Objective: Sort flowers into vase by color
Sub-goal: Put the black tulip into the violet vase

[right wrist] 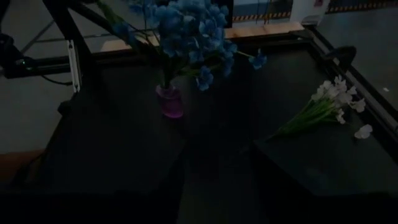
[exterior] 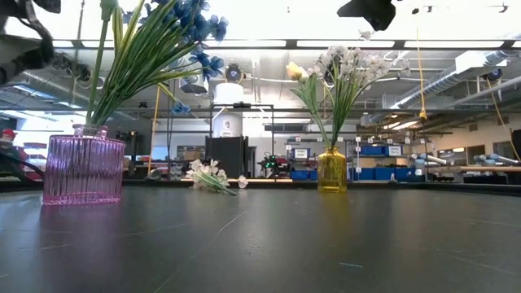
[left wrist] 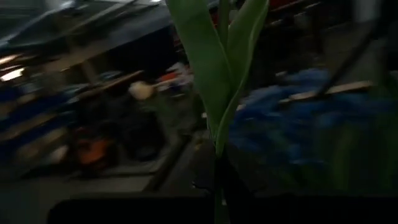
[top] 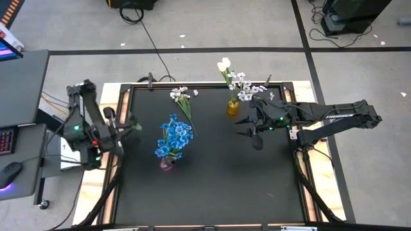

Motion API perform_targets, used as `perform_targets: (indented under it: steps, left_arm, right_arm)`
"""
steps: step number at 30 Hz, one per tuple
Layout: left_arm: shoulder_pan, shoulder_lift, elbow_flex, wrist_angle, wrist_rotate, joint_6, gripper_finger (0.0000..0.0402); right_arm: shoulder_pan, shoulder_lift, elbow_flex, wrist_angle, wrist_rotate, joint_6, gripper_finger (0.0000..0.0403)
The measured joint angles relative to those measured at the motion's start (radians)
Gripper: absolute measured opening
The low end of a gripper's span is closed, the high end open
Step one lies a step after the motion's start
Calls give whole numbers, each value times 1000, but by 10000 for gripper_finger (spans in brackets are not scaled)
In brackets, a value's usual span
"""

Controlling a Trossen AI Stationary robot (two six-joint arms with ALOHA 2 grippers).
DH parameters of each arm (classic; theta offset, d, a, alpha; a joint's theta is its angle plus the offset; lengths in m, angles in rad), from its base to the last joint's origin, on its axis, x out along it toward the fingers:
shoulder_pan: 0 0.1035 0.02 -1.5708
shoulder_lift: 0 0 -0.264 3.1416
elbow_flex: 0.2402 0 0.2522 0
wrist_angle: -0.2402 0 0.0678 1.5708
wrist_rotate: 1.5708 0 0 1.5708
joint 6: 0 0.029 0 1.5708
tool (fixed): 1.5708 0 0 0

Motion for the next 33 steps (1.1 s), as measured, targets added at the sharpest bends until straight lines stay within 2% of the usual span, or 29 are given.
perform_targets:
  steps: [5, 10, 15, 33]
  left_arm:
    - [-131, -76, 1, -3, -5, 60, 20]
    - [-176, -131, 1, -2, -5, 90, 20]
    - [-231, -124, 1, 5, -3, 93, 20]
    - [-230, -124, 1, 38, -3, 94, 20]
  right_arm:
    - [0, 0, 0, 46, 0, 17, 190]
    - [0, 0, 0, 47, 0, -5, 190]
    - [2, 0, 0, 48, -40, -14, 190]
    - [2, 0, 0, 63, -55, 26, 190]
